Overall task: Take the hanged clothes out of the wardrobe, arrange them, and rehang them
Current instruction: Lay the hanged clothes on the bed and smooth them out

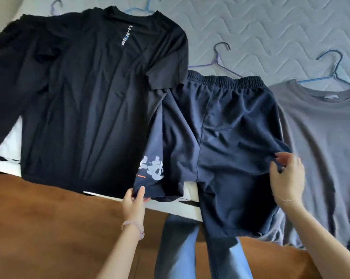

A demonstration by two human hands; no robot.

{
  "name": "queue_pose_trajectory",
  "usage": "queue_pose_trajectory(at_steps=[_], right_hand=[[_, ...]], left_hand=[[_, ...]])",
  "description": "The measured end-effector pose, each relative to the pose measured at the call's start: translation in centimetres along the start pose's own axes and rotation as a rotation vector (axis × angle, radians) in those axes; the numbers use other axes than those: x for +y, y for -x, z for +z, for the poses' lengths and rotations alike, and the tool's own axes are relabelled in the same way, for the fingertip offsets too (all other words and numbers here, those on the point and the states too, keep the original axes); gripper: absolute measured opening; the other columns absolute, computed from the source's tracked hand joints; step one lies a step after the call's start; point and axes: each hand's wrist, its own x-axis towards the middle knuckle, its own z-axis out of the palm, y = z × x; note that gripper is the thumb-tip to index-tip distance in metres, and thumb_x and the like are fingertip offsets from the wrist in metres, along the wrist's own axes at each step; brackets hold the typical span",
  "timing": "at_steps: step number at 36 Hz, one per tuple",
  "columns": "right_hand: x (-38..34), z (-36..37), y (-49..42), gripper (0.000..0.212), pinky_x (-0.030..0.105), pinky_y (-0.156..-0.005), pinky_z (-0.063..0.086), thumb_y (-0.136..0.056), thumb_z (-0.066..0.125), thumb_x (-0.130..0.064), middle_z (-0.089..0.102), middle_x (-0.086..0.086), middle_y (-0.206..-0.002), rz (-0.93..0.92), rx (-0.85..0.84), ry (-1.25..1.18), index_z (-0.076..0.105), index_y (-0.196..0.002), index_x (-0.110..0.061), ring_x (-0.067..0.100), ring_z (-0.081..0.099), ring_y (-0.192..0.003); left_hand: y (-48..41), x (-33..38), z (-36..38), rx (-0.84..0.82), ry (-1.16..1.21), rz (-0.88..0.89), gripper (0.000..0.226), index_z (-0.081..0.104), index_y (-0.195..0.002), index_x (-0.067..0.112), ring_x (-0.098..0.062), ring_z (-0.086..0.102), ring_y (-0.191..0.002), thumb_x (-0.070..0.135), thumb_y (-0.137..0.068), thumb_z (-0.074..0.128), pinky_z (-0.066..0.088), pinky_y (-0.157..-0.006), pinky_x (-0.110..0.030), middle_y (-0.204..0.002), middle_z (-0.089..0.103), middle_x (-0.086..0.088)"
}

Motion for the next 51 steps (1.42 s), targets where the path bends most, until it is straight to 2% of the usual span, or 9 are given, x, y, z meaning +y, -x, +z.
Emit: queue_pose_trajectory(at_steps=[4, 8, 14, 24, 26, 31, 36, 42, 51], right_hand=[[-5.2, 3.1, 6.2, 0.009, 0.030, -0.078, 0.048, -0.087, 0.059, -0.022, 0.070, -0.001, -0.087, 0.068, -0.551, -0.166, 0.066, -0.090, -0.018, 0.019, 0.065, -0.087], [-8.5, 7.5, 11.0, 0.031, 0.027, -0.086, 0.044, -0.085, 0.060, -0.039, 0.065, -0.006, -0.102, 0.268, -0.960, -0.215, 0.061, -0.109, -0.021, 0.014, 0.059, -0.102], [-9.4, 10.8, 13.6, 0.020, 0.037, -0.079, 0.047, -0.083, 0.062, -0.022, 0.057, -0.006, -0.072, 0.547, -0.891, -0.420, 0.051, -0.067, -0.028, 0.018, 0.054, -0.080], [-8.4, 11.7, 16.5, 0.020, 0.035, -0.084, 0.047, -0.080, 0.061, -0.022, 0.058, 0.001, -0.090, 0.633, -0.721, -0.483, 0.049, -0.096, -0.016, 0.019, 0.055, -0.090], [-8.8, 11.6, 16.9, 0.024, 0.029, -0.079, 0.042, -0.081, 0.065, -0.024, 0.058, 0.000, -0.093, 0.533, -0.658, -0.455, 0.045, -0.094, -0.020, 0.017, 0.054, -0.090], [-9.8, 13.0, 16.3, 0.029, 0.033, -0.076, 0.044, -0.079, 0.065, -0.037, 0.063, 0.000, -0.084, 0.551, -0.636, -0.333, 0.051, -0.093, -0.016, 0.021, 0.058, -0.086], [-9.2, 13.2, 15.8, 0.017, 0.042, -0.080, 0.052, -0.081, 0.056, -0.034, 0.067, 0.011, -0.080, 0.508, -0.567, -0.260, 0.058, -0.075, -0.018, 0.034, 0.064, -0.084], [-7.5, 11.5, 15.4, 0.016, 0.043, -0.087, 0.052, -0.085, 0.061, -0.024, 0.064, 0.003, -0.075, 0.496, -0.519, -0.415, 0.059, -0.075, -0.011, 0.021, 0.064, -0.078], [-7.6, 10.3, 14.9, 0.012, 0.026, -0.077, 0.052, -0.091, 0.056, -0.012, 0.062, 0.007, -0.081, 0.504, -0.562, -0.561, 0.058, -0.079, -0.011, 0.015, 0.061, -0.077]], left_hand=[[0.1, 0.4, -0.1, -0.005, -0.014, 0.004, 0.012, 0.056, -0.081, 0.014, -0.022, 0.062, -0.077, 0.014, -0.092, 0.056, 0.049, -0.070, -0.023, -0.081, 0.061, 0.000], [1.5, 0.6, 0.9, -0.058, -0.226, 0.188, 0.022, 0.050, -0.070, 0.014, -0.005, 0.046, -0.059, 0.014, -0.089, 0.060, 0.036, -0.056, -0.019, -0.065, 0.052, 0.003], [2.8, -0.7, 3.3, -0.291, -0.573, 0.312, 0.020, 0.063, -0.110, 0.009, -0.015, 0.059, -0.093, 0.013, -0.091, 0.057, 0.045, -0.077, -0.019, -0.098, 0.061, 0.003], [2.5, -3.4, 2.1, -0.694, -0.812, 0.319, 0.056, 0.052, -0.132, 0.024, -0.008, 0.045, -0.125, -0.005, -0.087, 0.037, 0.035, -0.105, -0.021, -0.135, 0.049, 0.009], [2.7, -3.1, 1.2, -0.606, -0.707, 0.307, 0.053, 0.060, -0.122, 0.022, -0.010, 0.054, -0.116, -0.008, -0.084, 0.038, 0.040, -0.098, -0.019, -0.123, 0.057, 0.013], [1.2, -3.8, -1.2, 0.111, -0.550, 0.387, 0.023, 0.062, -0.104, 0.013, -0.021, 0.058, -0.098, 0.006, -0.082, 0.057, 0.049, -0.082, -0.033, -0.106, 0.059, -0.001], [-1.5, -3.4, -0.6, -0.117, -0.303, -0.317, 0.056, 0.049, -0.099, 0.000, -0.030, 0.055, -0.089, 0.048, -0.076, 0.068, 0.046, -0.085, -0.039, -0.099, 0.055, -0.012], [-2.4, -3.8, 0.9, -0.131, -0.741, -0.127, 0.042, 0.056, -0.103, 0.002, -0.035, 0.058, -0.105, 0.039, -0.085, 0.061, 0.049, -0.087, -0.040, -0.113, 0.056, -0.015], [0.2, -3.5, -3.5, 0.044, -0.487, 0.037, 0.036, 0.060, -0.088, 0.001, -0.038, 0.052, -0.093, 0.035, -0.095, 0.049, 0.042, -0.078, -0.039, -0.094, 0.062, -0.019]])
